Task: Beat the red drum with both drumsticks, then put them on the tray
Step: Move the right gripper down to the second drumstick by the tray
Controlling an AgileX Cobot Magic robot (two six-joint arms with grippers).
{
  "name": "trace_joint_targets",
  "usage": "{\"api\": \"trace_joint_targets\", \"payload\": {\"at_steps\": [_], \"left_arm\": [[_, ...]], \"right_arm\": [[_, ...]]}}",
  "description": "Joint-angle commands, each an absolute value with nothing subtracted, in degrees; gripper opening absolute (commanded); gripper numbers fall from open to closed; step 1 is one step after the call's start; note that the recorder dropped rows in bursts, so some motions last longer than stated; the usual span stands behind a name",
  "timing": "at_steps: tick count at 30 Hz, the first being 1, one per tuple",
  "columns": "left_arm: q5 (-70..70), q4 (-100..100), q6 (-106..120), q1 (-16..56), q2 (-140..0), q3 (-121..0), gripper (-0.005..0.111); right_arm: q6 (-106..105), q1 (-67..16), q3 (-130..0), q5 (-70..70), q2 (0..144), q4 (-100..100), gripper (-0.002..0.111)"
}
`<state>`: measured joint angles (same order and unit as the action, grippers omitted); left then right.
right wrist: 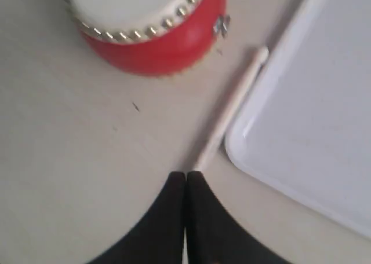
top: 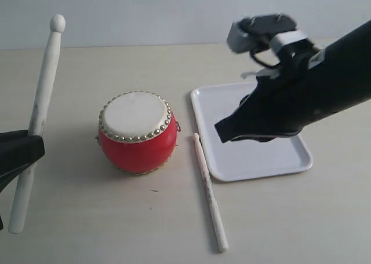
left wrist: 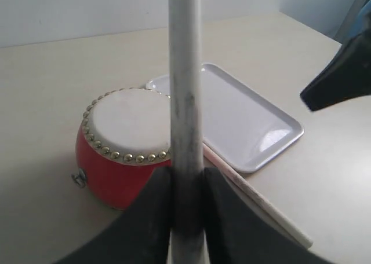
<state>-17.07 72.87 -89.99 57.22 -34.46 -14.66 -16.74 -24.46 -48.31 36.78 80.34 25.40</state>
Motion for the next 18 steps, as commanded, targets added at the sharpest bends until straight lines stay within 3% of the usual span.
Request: {"api": "trace_joint_targets", "payload": {"at_steps": [1, 6, 12, 18], "left_arm": [[-17.4, 73.3, -90.3, 57.4, -34.0, -14.6, 0.000], [-17.4, 73.3, -90.3, 57.4, -34.0, -14.6, 0.000], [-17.3, 73.3, -90.6, 57.4, -34.0, -14.6, 0.000], [-17.3, 73.3, -92.1, 57.4, -34.0, -14.6, 0.000]], "right_arm": [[-10.9, -24.6, -49.6, 40.2, 89.1, 19.0, 0.000], [-13.3, -24.6, -49.6, 40.1, 95.2, 20.1, 0.007], [-19.9, -24.6, -49.6, 39.6, 97.3, 28.0, 0.031], [-21.6, -26.5, -49.6, 37.1, 97.6, 32.2, 0.032]]}}
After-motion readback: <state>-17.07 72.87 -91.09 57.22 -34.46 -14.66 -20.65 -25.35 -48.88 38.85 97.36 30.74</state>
